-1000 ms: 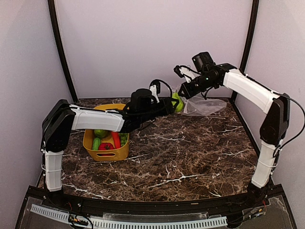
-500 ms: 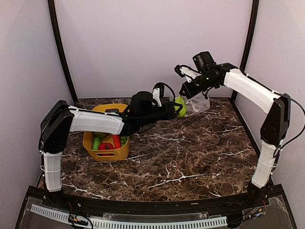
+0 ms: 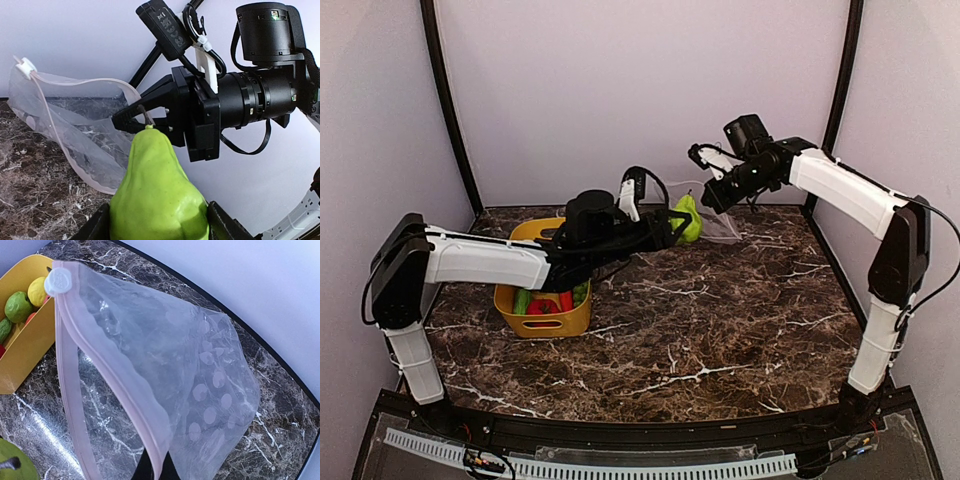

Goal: Place the food in the zip-top bag and seal the zipper
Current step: Place the fake fruit in the zipper food storage bag.

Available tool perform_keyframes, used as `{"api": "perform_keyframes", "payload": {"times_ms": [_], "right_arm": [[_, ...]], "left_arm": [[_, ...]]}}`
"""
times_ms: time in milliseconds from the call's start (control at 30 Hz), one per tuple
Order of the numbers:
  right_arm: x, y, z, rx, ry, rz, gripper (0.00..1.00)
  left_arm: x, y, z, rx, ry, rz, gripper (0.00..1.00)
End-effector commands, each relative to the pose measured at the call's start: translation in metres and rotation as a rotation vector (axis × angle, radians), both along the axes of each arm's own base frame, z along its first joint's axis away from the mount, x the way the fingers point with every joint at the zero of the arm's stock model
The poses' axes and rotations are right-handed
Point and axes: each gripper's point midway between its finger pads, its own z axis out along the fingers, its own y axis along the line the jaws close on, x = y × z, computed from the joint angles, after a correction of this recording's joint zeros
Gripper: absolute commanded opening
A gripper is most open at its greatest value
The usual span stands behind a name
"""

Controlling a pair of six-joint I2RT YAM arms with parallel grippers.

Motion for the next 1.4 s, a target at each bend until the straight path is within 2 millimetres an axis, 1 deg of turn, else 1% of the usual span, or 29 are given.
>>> {"api": "perform_keyframes", "payload": {"times_ms": [0, 67, 200, 267, 300, 333, 433, 533, 667, 767, 833, 867, 900, 933, 1033, 1267, 1367], "right_arm": [[-0.010, 0.011, 0.013, 0.049, -0.024, 0.059, 0.00], [-0.014, 0.012, 0.011, 0.052, -0.017, 0.071, 0.00], [-0.019, 0.013, 0.012, 0.063, -0.015, 0.080, 0.00], [-0.019, 0.011, 0.015, 0.066, -0.025, 0.077, 0.00], [-0.020, 0.011, 0.016, 0.066, -0.030, 0.074, 0.00], [-0.020, 0.010, 0.019, 0.068, -0.037, 0.070, 0.00], [-0.022, 0.008, 0.026, 0.077, -0.052, 0.068, 0.00], [-0.024, 0.005, 0.031, 0.081, -0.062, 0.058, 0.00], [-0.029, 0.005, 0.031, 0.090, -0.063, 0.074, 0.00], [-0.038, 0.012, 0.026, 0.096, -0.046, 0.132, 0.00], [-0.045, 0.017, 0.020, 0.090, -0.034, 0.164, 0.00], [-0.049, 0.019, 0.020, 0.091, -0.035, 0.177, 0.00], [-0.052, 0.021, 0.019, 0.091, -0.036, 0.184, 0.00], [-0.054, 0.022, 0.019, 0.092, -0.041, 0.188, 0.00], [-0.056, 0.020, 0.024, 0.099, -0.057, 0.182, 0.00], [-0.062, 0.020, 0.034, 0.128, -0.056, 0.182, 0.00], [-0.066, 0.022, 0.035, 0.145, -0.044, 0.194, 0.00]], "left_arm": [[-0.011, -0.012, 0.008, -0.044, 0.033, -0.080, 0.22], [-0.011, -0.017, 0.016, -0.066, 0.049, -0.097, 0.22], [-0.006, -0.019, 0.016, -0.079, 0.121, -0.073, 0.18], [-0.003, -0.022, 0.016, -0.082, 0.153, -0.065, 0.17], [-0.002, -0.023, 0.011, -0.073, 0.183, -0.063, 0.17], [0.000, -0.025, 0.009, -0.073, 0.196, -0.060, 0.16], [0.003, -0.025, -0.004, -0.071, 0.273, -0.038, 0.15], [0.002, -0.023, -0.015, -0.061, 0.312, -0.030, 0.15], [0.001, -0.019, -0.018, -0.068, 0.321, -0.021, 0.15], [0.005, -0.020, -0.018, -0.069, 0.322, -0.020, 0.14], [0.010, -0.023, -0.009, -0.082, 0.321, -0.020, 0.13], [0.013, -0.022, -0.013, -0.077, 0.344, -0.011, 0.12], [0.017, -0.023, -0.010, -0.083, 0.353, -0.004, 0.11], [0.021, -0.020, -0.014, -0.074, 0.375, 0.012, 0.10], [0.029, -0.018, -0.016, -0.085, 0.420, 0.053, 0.09], [0.053, -0.006, -0.039, -0.122, 0.535, 0.169, 0.07], [0.059, -0.006, -0.039, -0.130, 0.540, 0.178, 0.07]]}}
